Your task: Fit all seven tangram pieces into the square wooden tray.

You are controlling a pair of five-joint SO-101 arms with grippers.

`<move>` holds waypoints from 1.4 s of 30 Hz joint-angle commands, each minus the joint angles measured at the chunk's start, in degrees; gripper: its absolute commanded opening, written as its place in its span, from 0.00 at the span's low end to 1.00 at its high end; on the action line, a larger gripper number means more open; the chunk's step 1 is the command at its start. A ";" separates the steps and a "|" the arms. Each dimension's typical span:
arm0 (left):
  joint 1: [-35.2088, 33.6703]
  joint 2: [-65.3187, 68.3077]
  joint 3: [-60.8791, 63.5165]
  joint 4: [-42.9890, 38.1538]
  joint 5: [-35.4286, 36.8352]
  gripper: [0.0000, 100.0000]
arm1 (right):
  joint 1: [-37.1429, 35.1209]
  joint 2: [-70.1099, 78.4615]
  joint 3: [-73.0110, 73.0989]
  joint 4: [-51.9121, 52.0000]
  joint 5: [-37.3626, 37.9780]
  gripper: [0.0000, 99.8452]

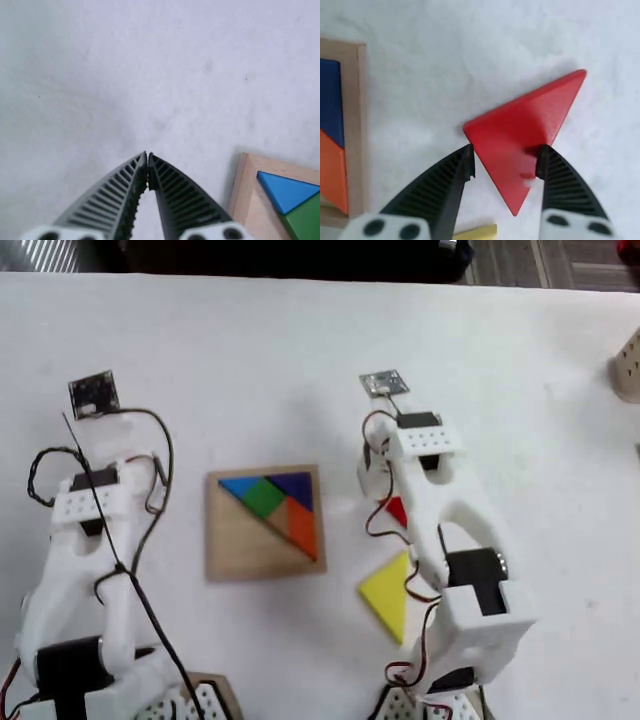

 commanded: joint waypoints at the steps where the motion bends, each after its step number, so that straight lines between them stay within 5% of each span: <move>1: 0.66 -0.22 -1.49 -0.97 -0.53 0.03 | -0.22 -0.31 -2.64 0.40 -0.53 0.20; 33: 0.57 -0.22 -1.41 -0.88 -3.60 0.03 | -3.12 9.45 -9.14 5.67 6.95 0.26; 42: 0.48 -0.22 -1.23 -0.79 -3.60 0.03 | -1.36 20.79 -23.30 15.87 8.44 0.21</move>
